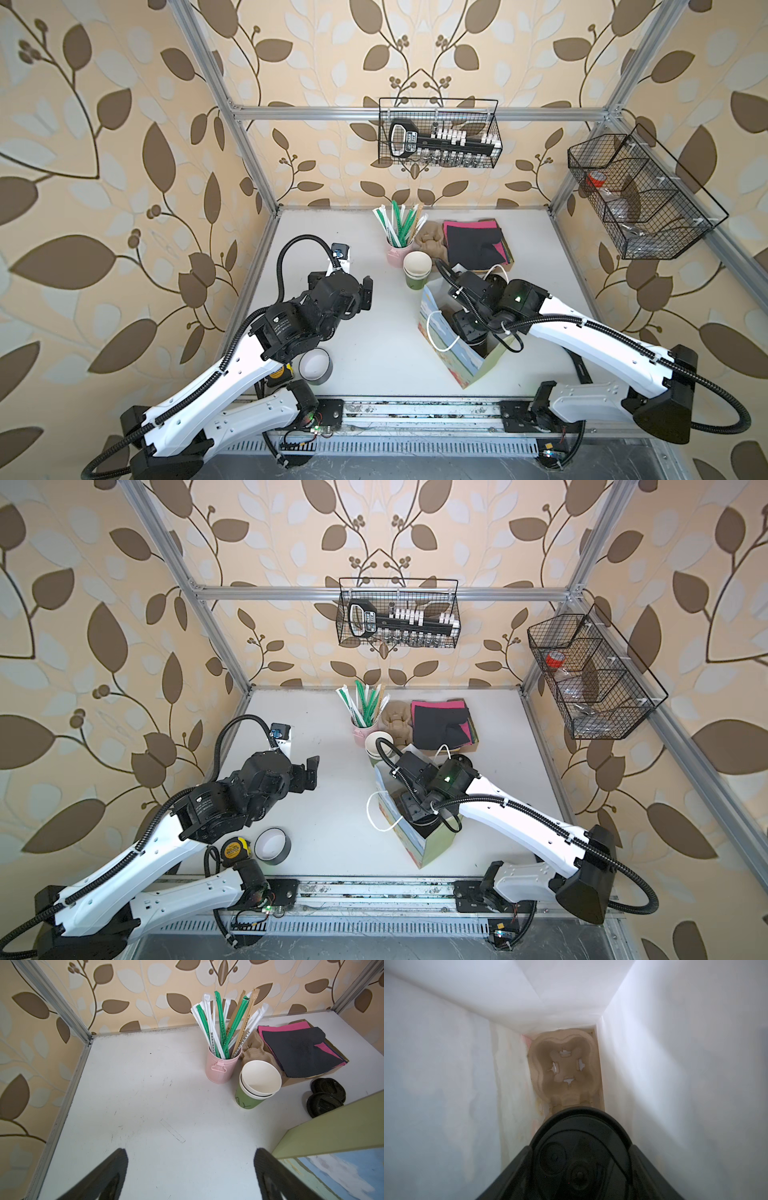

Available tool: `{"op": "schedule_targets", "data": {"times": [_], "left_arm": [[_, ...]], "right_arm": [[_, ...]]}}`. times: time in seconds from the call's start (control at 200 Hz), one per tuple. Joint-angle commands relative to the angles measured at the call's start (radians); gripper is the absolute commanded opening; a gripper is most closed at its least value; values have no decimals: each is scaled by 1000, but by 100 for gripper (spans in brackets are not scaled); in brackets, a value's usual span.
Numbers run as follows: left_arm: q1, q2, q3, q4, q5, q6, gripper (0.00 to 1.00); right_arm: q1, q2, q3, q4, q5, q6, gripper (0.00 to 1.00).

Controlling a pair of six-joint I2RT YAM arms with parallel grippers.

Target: Pack the takeout coffee

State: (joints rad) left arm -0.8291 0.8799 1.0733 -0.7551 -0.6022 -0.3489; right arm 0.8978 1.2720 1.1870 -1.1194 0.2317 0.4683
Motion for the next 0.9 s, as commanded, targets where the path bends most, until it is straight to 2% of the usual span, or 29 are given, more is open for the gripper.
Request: {"op": "schedule_targets", "data": {"times": [0.0,0.17,0.455,0.895], "left_arm": [[13,-2,-7,22,-2,9,96],[13,1,-7,20,-2,8,96],[13,-3,-7,20,-2,9,96],[13,-10,-7,20,-1,9,96]], "right_arm": [[4,-13,-12,-14,11,13,67],[-2,-8,52,-68,25,1,67],[-6,4,254,-178,29,-17,67],[-2,22,349,-262,42,-21,67]]}}
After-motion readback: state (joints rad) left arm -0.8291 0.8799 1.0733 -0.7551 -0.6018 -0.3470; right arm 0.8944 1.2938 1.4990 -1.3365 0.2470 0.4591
